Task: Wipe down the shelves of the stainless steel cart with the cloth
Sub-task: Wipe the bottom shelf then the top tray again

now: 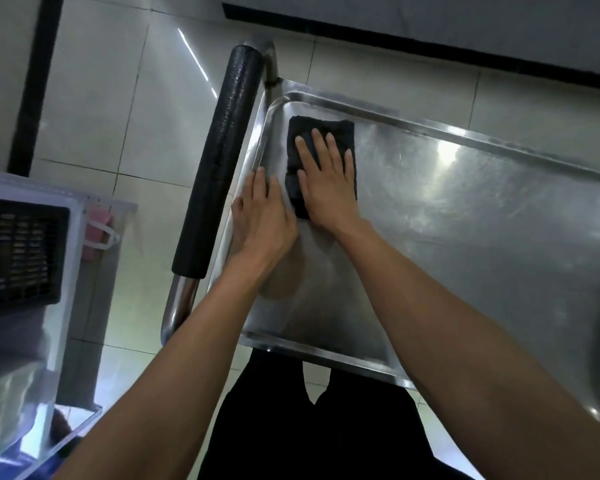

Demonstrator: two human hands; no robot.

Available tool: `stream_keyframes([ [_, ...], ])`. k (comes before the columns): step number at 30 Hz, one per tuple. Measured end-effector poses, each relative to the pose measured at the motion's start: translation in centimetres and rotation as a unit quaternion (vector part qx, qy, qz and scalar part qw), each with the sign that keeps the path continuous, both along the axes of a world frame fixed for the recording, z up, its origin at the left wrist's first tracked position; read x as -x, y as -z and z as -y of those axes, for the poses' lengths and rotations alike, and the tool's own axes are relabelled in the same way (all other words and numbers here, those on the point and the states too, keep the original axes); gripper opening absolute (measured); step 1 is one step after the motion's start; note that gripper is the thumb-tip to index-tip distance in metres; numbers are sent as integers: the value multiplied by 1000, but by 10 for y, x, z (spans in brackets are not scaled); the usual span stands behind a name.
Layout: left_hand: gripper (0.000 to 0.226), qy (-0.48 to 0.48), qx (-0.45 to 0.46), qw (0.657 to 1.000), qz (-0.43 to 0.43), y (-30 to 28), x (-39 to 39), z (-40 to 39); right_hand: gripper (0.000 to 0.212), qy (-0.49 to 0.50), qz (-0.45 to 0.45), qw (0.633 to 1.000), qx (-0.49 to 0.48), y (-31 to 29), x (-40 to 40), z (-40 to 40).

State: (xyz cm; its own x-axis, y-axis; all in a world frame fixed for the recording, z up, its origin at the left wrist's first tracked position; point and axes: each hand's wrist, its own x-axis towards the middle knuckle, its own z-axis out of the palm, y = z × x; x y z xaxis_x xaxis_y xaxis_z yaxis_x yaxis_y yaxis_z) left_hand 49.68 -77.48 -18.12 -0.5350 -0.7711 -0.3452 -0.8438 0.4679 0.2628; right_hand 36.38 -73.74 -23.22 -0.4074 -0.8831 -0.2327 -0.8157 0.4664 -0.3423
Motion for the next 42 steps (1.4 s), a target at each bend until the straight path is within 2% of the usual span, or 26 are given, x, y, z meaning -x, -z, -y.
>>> stream_keyframes([
  [4,57,68,-8,998,-1,-4,10,-7,57,51,-7,999,-8,0,7,-34],
  [9,49,138,-7,990,2,-9,27,-25,57,105,-20,994,-19,-2,28,-84],
  [18,42,230,-6,973,6,-7,65,-103,57,176,-38,983,-17,1,65,-192],
  [29,45,230,-7,973,16,-12,74,-164,59,152,-42,987,-18,5,55,-264],
  [36,45,184,-1,983,21,-18,41,-158,60,144,-34,989,-14,5,46,-250],
  [42,44,126,13,992,11,-15,7,-130,60,107,-15,994,-13,2,26,-201],
])
